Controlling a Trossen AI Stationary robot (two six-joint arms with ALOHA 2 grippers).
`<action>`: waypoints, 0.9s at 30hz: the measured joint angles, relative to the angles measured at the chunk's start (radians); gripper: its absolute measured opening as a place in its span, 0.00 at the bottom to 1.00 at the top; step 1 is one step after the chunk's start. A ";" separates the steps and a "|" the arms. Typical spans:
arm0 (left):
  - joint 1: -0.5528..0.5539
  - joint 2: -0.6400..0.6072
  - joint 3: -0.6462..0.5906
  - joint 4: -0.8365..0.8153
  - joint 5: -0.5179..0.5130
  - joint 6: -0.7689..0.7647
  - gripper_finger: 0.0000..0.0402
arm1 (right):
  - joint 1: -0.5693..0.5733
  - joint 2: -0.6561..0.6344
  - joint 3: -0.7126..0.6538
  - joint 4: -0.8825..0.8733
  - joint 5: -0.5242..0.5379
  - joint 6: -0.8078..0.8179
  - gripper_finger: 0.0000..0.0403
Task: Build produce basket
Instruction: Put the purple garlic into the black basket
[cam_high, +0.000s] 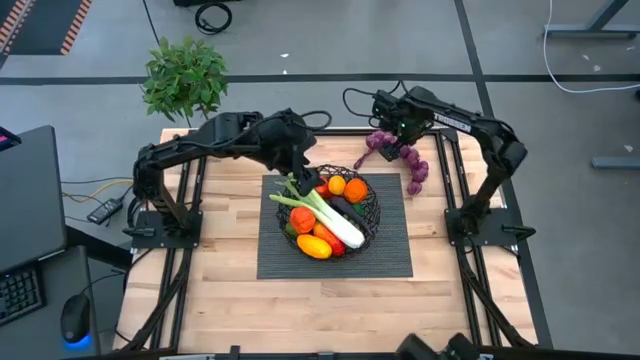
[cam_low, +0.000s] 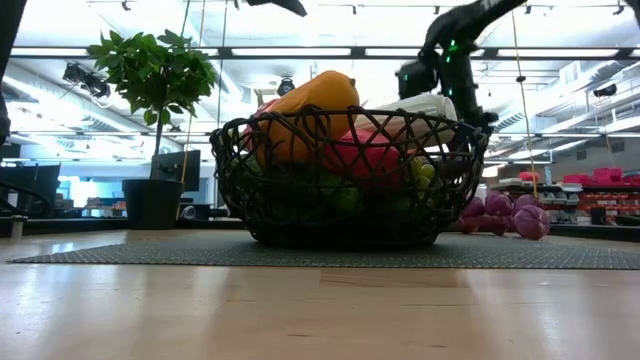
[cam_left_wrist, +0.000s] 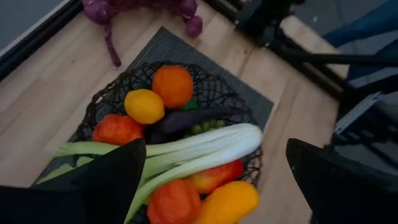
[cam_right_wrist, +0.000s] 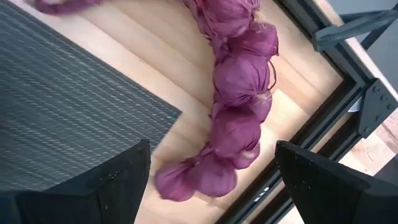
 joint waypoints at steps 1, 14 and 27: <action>0.000 -0.008 0.000 0.003 0.000 -0.012 0.98 | -0.015 0.016 0.000 0.001 0.000 -0.018 0.86; 0.036 -0.125 0.000 0.189 -0.080 -0.011 0.98 | -0.126 0.151 0.000 0.091 -0.010 -0.170 0.86; 0.245 -0.193 0.001 0.208 -0.083 0.148 0.98 | -0.146 0.212 0.000 0.187 -0.076 -0.133 0.87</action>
